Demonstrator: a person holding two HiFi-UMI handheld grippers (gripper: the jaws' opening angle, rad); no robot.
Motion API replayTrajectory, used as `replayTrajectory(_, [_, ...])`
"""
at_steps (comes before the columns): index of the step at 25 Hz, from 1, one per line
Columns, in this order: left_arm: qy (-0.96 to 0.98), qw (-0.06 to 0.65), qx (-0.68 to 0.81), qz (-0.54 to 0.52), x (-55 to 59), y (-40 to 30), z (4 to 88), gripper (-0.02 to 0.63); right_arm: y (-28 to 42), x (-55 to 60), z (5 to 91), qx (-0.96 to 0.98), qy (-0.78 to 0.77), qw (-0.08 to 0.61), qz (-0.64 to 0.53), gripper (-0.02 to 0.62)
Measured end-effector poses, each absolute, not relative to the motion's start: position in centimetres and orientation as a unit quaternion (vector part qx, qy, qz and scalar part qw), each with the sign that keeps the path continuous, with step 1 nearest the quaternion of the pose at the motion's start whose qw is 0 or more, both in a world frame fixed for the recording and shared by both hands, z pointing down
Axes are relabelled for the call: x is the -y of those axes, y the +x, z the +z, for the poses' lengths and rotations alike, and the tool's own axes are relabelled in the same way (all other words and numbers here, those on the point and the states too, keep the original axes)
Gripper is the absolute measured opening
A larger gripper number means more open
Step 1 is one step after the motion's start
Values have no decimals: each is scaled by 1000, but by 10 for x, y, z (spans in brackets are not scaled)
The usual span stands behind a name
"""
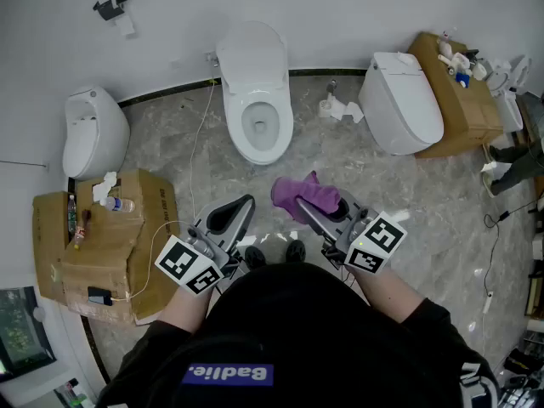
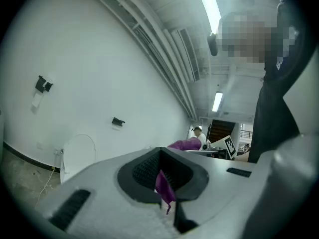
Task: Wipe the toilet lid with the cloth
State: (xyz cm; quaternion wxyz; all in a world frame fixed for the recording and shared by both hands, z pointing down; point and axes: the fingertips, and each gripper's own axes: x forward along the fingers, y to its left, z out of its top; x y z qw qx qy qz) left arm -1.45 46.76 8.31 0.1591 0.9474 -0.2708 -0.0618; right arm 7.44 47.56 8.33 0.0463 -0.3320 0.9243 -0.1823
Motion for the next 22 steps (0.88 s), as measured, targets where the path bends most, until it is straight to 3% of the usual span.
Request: replayTrajectory(22, [945, 159, 279, -57, -457, -7, 85, 9, 81, -460, 82, -925, -316, 73, -200, 83])
